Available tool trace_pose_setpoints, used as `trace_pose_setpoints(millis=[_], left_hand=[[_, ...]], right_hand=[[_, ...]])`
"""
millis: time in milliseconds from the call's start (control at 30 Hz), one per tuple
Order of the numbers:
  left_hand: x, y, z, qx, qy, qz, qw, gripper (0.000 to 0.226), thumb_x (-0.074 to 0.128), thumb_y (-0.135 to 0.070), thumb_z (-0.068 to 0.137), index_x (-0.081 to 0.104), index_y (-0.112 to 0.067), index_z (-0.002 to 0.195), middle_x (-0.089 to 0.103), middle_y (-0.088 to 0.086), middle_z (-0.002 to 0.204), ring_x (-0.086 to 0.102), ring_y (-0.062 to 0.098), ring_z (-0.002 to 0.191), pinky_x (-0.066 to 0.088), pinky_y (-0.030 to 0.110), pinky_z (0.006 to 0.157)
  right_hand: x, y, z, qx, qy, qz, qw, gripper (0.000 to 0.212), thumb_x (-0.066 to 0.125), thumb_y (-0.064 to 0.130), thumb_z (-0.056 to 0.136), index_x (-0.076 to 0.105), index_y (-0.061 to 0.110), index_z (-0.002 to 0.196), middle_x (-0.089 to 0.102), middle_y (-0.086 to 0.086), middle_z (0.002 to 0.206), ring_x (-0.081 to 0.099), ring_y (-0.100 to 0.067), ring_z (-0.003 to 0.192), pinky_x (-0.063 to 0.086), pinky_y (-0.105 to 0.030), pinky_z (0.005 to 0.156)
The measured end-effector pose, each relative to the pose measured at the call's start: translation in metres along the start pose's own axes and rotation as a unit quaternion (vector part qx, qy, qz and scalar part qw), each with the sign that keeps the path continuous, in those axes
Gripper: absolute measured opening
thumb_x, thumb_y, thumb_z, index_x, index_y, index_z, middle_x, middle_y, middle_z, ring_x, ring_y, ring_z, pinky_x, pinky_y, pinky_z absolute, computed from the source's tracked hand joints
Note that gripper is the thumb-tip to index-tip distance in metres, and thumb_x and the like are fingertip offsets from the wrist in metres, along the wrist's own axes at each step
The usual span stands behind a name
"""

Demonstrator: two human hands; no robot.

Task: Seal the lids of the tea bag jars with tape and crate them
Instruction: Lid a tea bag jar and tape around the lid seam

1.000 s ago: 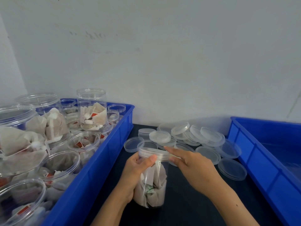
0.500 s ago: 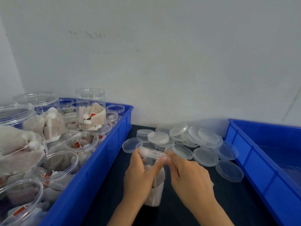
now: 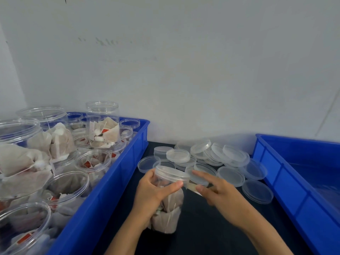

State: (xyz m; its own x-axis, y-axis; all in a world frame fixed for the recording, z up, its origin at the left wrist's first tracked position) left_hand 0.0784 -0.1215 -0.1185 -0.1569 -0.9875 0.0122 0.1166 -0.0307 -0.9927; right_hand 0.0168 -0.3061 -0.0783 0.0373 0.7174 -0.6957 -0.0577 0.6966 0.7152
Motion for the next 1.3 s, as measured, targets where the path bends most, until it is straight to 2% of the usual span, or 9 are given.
trace_pose_setpoints(millis=[100, 200, 333, 467, 633, 800, 967, 1167, 1300], left_hand=[[-0.001, 0.001, 0.003, 0.002, 0.028, 0.000, 1.000, 0.076, 0.085, -0.049, 0.037, 0.062, -0.029, 0.107, 0.071, -0.023, 0.095, 0.066, -0.007, 0.088, 0.048, 0.005, 0.065], [-0.003, 0.002, 0.004, 0.000, 0.058, -0.015, 0.998, 0.074, 0.086, -0.043, 0.041, 0.062, -0.025, 0.108, 0.072, -0.020, 0.096, 0.067, -0.005, 0.089, 0.049, 0.005, 0.066], [-0.006, 0.004, 0.005, 0.001, 0.074, -0.025, 0.997, 0.069, 0.092, -0.044, 0.047, 0.065, -0.024, 0.108, 0.074, -0.010, 0.101, 0.069, 0.003, 0.094, 0.051, 0.010, 0.070], [-0.008, 0.009, 0.009, -0.018, 0.069, -0.055, 0.996, 0.085, 0.094, -0.041, 0.044, 0.055, -0.020, 0.116, 0.074, -0.010, 0.103, 0.070, 0.007, 0.095, 0.054, 0.016, 0.070], [-0.006, 0.009, 0.009, -0.025, 0.082, -0.037, 0.996, 0.079, 0.087, -0.053, 0.051, 0.051, -0.028, 0.117, 0.071, -0.011, 0.110, 0.067, 0.003, 0.100, 0.053, 0.020, 0.075], [0.000, 0.003, -0.001, 0.061, 0.024, 0.091, 0.994, 0.095, 0.059, -0.087, 0.056, 0.036, -0.046, 0.139, 0.042, -0.025, 0.133, 0.047, -0.004, 0.120, 0.042, 0.022, 0.096], [0.004, 0.000, -0.003, 0.057, -0.007, 0.131, 0.990, 0.126, 0.066, -0.092, 0.032, 0.036, -0.040, 0.142, 0.053, -0.019, 0.130, 0.050, -0.001, 0.119, 0.043, 0.020, 0.093], [0.001, -0.003, 0.000, 0.038, -0.029, 0.088, 0.995, 0.089, 0.076, -0.074, 0.035, 0.053, -0.041, 0.114, 0.065, -0.019, 0.103, 0.059, -0.013, 0.093, 0.046, 0.016, 0.080], [-0.005, -0.003, 0.003, 0.017, -0.036, 0.022, 0.999, 0.086, 0.080, -0.058, 0.039, 0.061, -0.027, 0.118, 0.071, -0.009, 0.104, 0.066, -0.003, 0.093, 0.052, 0.023, 0.085]], right_hand=[[-0.002, -0.004, 0.003, -0.009, -0.015, -0.056, 0.998, 0.042, 0.046, 0.050, 0.096, 0.035, 0.065, 0.133, 0.061, 0.011, 0.078, 0.057, 0.000, 0.078, 0.046, -0.020, 0.079], [0.000, -0.003, 0.006, -0.020, -0.022, -0.080, 0.996, 0.040, 0.044, 0.051, 0.097, 0.032, 0.070, 0.131, 0.064, 0.018, 0.120, 0.058, -0.005, 0.110, 0.045, -0.025, 0.095], [0.006, 0.002, 0.012, -0.031, -0.019, -0.092, 0.995, 0.037, 0.043, 0.051, 0.097, 0.034, 0.071, 0.127, 0.061, 0.019, 0.129, 0.055, -0.008, 0.119, 0.045, -0.028, 0.099], [0.008, 0.007, 0.017, -0.045, -0.043, -0.115, 0.991, 0.035, 0.044, 0.050, 0.098, 0.039, 0.066, 0.128, 0.064, 0.023, 0.121, 0.058, -0.002, 0.112, 0.046, -0.027, 0.095], [0.011, 0.009, 0.014, -0.056, -0.084, -0.151, 0.983, 0.034, 0.043, 0.051, 0.097, 0.047, 0.056, 0.131, 0.055, 0.021, 0.056, 0.044, 0.003, 0.050, 0.047, -0.022, 0.067], [0.010, 0.013, 0.008, -0.045, -0.110, -0.168, 0.979, 0.038, 0.039, 0.055, 0.097, 0.048, 0.052, 0.133, 0.054, 0.017, 0.057, 0.038, 0.001, 0.048, 0.051, -0.026, 0.069], [0.011, 0.020, 0.000, -0.051, -0.103, -0.195, 0.974, 0.043, 0.032, 0.056, 0.096, 0.043, 0.050, 0.137, 0.043, 0.016, 0.055, 0.040, -0.002, 0.056, 0.053, -0.032, 0.072], [0.013, 0.025, -0.006, -0.073, -0.089, -0.207, 0.972, 0.043, 0.030, 0.048, 0.102, 0.030, 0.048, 0.145, 0.056, 0.015, 0.077, 0.059, -0.009, 0.081, 0.052, -0.034, 0.078], [0.015, 0.025, -0.008, -0.080, -0.069, -0.190, 0.976, 0.050, 0.029, 0.043, 0.103, 0.011, 0.043, 0.150, 0.045, 0.014, 0.068, 0.051, -0.007, 0.072, 0.046, -0.028, 0.072]])
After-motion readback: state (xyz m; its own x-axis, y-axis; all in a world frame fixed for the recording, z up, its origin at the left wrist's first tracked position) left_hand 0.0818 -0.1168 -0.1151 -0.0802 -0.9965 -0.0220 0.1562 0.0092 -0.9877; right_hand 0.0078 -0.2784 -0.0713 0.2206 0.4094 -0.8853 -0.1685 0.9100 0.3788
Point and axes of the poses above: each hand's wrist, its own z-axis towards the middle knuckle, its own x-axis out of the palm, y = z × x, the point moved 3 cm from there along z, towards the middle knuckle
